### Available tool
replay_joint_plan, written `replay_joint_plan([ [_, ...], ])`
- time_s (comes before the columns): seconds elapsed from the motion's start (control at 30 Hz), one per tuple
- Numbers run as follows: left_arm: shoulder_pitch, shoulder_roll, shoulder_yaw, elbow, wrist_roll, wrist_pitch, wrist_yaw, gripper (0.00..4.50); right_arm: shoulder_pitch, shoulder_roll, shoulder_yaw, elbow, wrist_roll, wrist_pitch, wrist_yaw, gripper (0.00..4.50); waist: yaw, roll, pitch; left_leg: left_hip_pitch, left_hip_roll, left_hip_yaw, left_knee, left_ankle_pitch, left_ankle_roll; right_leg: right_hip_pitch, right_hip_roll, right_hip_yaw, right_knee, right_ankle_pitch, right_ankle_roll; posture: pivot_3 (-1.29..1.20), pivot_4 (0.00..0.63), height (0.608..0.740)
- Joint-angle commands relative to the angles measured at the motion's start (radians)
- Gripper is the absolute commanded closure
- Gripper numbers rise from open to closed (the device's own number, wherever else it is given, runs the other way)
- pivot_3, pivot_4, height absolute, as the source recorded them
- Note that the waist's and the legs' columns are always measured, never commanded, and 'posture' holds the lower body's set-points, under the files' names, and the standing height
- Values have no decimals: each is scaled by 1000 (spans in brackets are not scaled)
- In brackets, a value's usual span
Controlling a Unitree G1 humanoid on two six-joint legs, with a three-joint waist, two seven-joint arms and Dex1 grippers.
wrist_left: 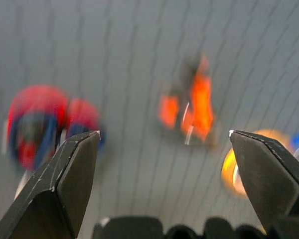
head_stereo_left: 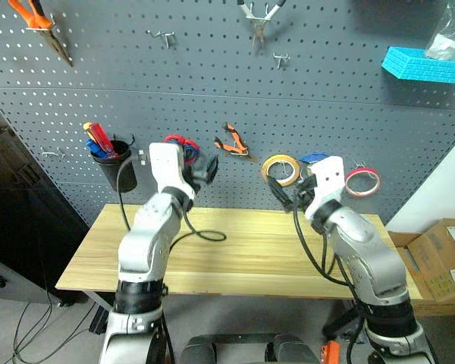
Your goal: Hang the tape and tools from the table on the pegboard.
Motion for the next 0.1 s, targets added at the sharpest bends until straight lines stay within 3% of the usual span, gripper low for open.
replay_joint_plan([
  [0.03,86,30,39,11,22,-41,-17,51,86,18,-42,0,-40,-69,-53,0,-6,4,-5,1,0,0,0,0,0,2,0,0,-1,0,0,34,0,740],
  [0.1,126,44,67,29,23,-50,-18,51,126,40,-68,4,-40,-58,-79,0,-10,5,-5,3,0,0,0,-1,-1,4,-1,0,-3,0,0,28,0,740],
])
